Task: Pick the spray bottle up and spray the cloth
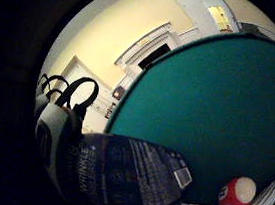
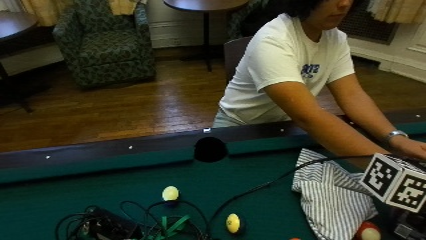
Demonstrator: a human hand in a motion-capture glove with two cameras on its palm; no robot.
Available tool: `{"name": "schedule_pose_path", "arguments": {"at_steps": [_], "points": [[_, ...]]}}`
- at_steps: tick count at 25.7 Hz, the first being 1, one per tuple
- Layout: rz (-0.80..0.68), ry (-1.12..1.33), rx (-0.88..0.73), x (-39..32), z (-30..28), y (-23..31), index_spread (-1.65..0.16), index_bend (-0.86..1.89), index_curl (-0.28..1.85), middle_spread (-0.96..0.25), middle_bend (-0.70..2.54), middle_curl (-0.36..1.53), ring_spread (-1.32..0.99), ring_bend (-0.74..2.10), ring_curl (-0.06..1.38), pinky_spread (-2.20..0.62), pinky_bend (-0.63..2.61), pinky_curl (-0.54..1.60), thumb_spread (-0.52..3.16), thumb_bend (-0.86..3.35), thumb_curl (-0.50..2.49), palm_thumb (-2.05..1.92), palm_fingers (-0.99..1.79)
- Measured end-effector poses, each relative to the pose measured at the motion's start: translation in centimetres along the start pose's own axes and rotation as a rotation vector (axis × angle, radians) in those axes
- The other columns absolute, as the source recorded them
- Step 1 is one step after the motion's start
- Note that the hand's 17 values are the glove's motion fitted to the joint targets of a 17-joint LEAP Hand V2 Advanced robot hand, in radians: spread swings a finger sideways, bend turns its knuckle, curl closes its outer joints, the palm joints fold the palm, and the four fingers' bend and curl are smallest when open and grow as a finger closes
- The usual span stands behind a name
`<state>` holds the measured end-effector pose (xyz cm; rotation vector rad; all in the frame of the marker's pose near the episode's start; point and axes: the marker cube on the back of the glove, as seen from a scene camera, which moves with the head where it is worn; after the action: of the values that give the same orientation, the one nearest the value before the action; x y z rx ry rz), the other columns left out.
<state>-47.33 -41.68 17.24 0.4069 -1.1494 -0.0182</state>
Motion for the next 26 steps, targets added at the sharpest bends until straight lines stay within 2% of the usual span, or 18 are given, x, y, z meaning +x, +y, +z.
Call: {"name": "schedule_pose_path", "arguments": {"at_steps": [26], "points": [[-0.03, -0.065, -0.023, 1.7, -0.7, 1.1, -0.3, 0.23, 0.53, -0.23, 0.55, 0.48, -0.27, 0.56, 0.41, -0.31, 0.43, 0.39, 0.46, -0.04, 0.79, 0.86, 1.3]]}}
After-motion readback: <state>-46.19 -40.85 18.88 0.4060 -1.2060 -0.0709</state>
